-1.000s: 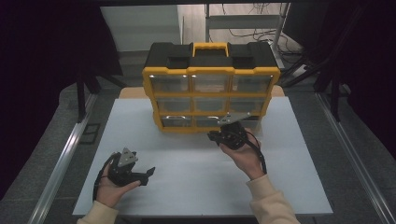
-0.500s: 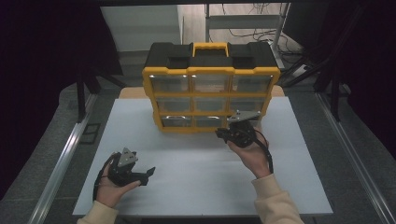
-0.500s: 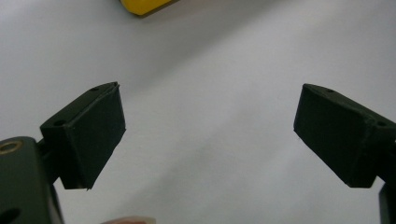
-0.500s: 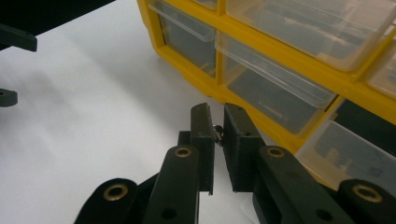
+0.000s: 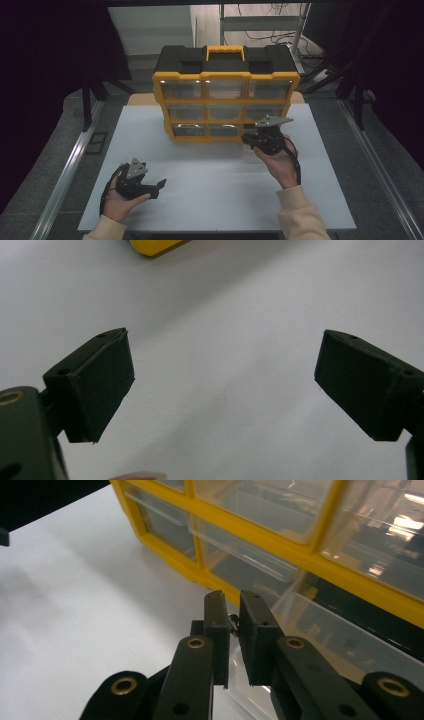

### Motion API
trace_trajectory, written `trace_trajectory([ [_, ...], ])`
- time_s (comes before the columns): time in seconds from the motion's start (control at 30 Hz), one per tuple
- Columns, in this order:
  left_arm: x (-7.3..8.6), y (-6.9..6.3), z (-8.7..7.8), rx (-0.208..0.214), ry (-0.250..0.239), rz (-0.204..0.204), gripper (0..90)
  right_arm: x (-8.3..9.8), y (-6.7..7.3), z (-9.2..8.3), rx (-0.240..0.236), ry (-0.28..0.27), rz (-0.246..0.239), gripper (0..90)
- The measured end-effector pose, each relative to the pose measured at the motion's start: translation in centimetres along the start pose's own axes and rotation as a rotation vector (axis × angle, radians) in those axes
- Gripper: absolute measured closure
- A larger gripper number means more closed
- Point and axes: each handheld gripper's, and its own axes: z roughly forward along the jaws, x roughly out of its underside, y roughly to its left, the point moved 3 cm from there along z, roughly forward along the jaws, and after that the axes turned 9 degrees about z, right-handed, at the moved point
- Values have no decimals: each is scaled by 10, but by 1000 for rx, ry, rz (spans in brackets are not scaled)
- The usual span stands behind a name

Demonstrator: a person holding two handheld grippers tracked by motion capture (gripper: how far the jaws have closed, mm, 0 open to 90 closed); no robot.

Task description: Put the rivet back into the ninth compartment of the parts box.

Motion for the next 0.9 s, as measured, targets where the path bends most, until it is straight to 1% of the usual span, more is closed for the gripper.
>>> trace_trajectory([
  [0.27, 0, 0, 0, 0, 1, 0, 93, 2, -14, -4, 38, -8, 22, 826],
  [0.33, 0, 0, 0, -1, 2, -1, 93, 3, -17, -5, 54, -9, 22, 826],
  [0.67, 0, 0, 0, 0, 3, 0, 93, 6, -29, -5, 108, -1, 33, 826],
  [0.77, 0, 0, 1, 1, 3, 1, 93, 7, -32, -6, 119, -2, 41, 825],
  [0.83, 0, 0, 1, 3, 4, 4, 93, 7, -32, -6, 131, 0, 37, 825],
  [0.9, 0, 0, 1, 3, 4, 4, 93, 7, -32, -5, 131, 1, 37, 823],
])
